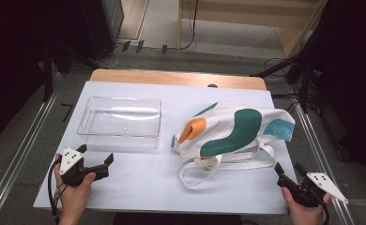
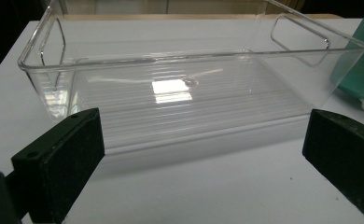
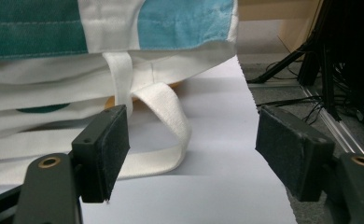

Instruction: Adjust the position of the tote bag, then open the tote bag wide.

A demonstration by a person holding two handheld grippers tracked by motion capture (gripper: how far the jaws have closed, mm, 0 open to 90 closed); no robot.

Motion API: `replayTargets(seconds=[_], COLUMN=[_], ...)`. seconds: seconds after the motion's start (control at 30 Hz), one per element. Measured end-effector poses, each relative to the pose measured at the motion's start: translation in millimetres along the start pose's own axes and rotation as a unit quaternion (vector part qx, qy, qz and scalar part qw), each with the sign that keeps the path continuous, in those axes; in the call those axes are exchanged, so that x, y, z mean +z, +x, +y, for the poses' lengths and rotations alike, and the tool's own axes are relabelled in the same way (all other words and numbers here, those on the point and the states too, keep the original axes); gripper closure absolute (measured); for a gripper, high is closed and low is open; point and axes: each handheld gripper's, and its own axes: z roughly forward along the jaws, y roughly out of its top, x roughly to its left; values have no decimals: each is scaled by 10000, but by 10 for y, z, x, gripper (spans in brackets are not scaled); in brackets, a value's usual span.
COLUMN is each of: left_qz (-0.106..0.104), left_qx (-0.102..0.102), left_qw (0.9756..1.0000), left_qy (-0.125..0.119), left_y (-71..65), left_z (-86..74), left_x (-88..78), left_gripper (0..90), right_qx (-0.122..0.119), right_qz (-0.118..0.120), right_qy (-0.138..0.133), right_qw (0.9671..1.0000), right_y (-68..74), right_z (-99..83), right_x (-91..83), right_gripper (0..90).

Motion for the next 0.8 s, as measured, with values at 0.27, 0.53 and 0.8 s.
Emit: replayTargets(seconds=[0.27, 0.53, 0.8], left_qz=[-217, -600, -899], left_qx=[321, 473, 555], left_qw=[9992, 9971, 9944], left_qy=[31, -9, -59], left_y=[-324, -649, -913], left_z=[163, 369, 511], left_x=[18, 161, 253], left_gripper=[0, 0, 0], right_qx=[10, -241, -48], right_qz=[239, 16, 173], right_qy=[-73, -253, -51], right_qw=[9997, 9994, 9998], right_y=[-45, -19, -34], right_z=[102, 264, 392], right_x=[58, 168, 247], right_gripper=[409, 476, 448])
